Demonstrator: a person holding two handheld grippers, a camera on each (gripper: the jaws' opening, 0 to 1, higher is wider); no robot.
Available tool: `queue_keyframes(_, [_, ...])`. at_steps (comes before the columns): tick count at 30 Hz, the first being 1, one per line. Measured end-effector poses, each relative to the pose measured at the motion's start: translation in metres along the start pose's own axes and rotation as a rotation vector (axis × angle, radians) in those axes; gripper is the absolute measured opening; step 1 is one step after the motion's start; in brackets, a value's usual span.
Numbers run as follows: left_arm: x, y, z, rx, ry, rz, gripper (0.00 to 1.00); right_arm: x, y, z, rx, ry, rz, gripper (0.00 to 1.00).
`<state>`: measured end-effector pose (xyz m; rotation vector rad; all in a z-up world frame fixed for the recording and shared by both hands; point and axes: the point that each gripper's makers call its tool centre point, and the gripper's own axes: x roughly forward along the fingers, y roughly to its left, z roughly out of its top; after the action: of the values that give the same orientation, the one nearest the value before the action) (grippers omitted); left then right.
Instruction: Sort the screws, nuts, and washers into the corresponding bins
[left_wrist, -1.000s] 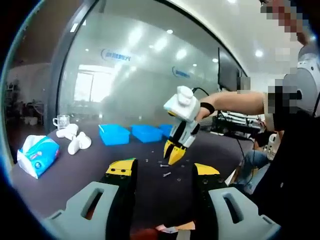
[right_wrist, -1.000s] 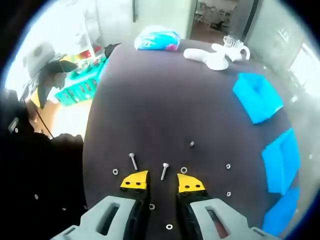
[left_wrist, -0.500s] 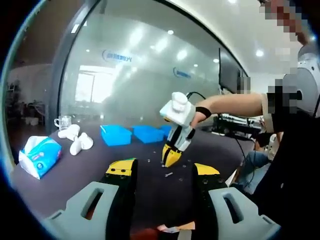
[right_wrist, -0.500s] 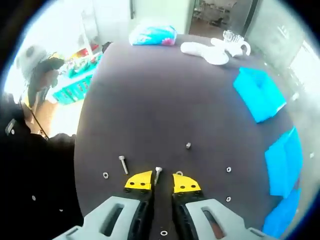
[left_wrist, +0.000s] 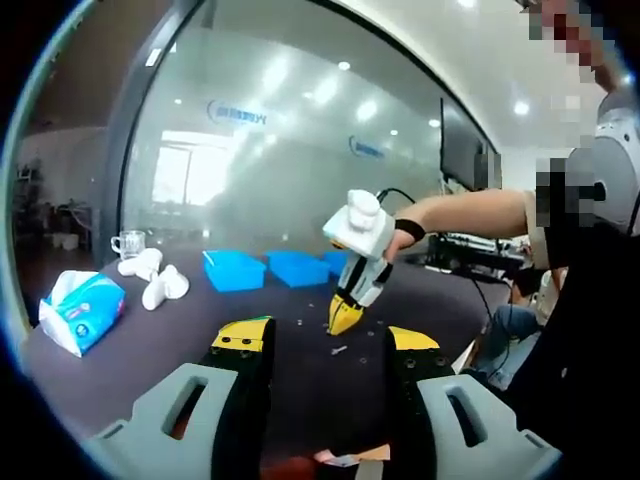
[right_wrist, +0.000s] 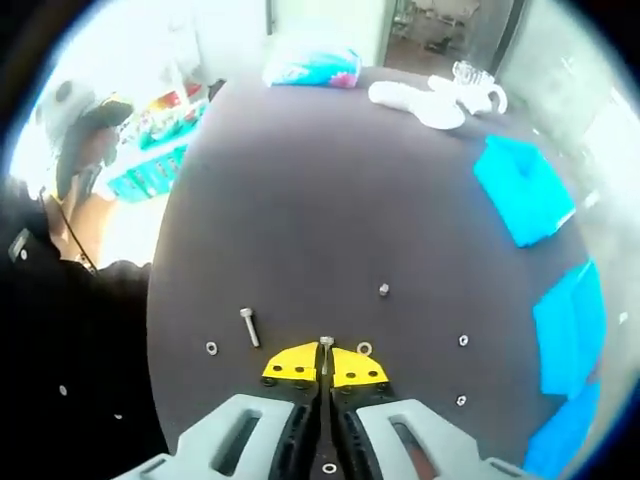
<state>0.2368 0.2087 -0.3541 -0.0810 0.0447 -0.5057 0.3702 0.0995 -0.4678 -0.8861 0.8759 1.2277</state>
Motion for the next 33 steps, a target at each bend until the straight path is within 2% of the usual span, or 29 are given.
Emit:
queue_keyframes(8, [0.002, -0.001, 0.003, 0.004, -0.005, -0.004, 0.38, -0.016, 0.001, 0.004, 0.012, -0.057, -0.004, 0.0])
queue_keyframes(13, [0.003, -0.002, 0.005, 0.006, -0.011, -0.009, 0.38, -0.036, -0.004, 0.004, 0.066, -0.164, -0.042, 0.0])
queue_keyframes(16, [0.004, -0.002, 0.007, 0.005, -0.014, -0.008, 0.38, -0.051, -0.018, 0.002, 0.1, -0.246, -0.123, 0.0])
queue_keyframes(18, [0.005, -0.002, 0.007, 0.005, -0.015, -0.009, 0.38, -0.06, -0.017, -0.004, 0.111, -0.284, -0.144, 0.0])
queue_keyframes(19, [0.006, -0.002, 0.007, 0.003, -0.015, -0.011, 0.38, -0.07, -0.019, -0.009, 0.135, -0.328, -0.18, 0.0])
queue_keyframes(20, [0.006, -0.002, 0.007, 0.003, -0.015, -0.012, 0.38, -0.076, -0.021, -0.012, 0.134, -0.342, -0.205, 0.0])
queue_keyframes(23, [0.008, -0.003, 0.008, 0.001, -0.019, -0.017, 0.38, -0.101, -0.021, -0.017, 0.165, -0.456, -0.264, 0.0])
queue_keyframes(26, [0.012, -0.004, 0.008, 0.001, -0.02, -0.025, 0.38, -0.131, -0.025, -0.024, 0.201, -0.57, -0.355, 0.0])
queue_keyframes(33, [0.018, -0.009, 0.012, 0.012, -0.02, -0.047, 0.38, -0.182, -0.018, -0.058, 0.305, -0.742, -0.515, 0.0])
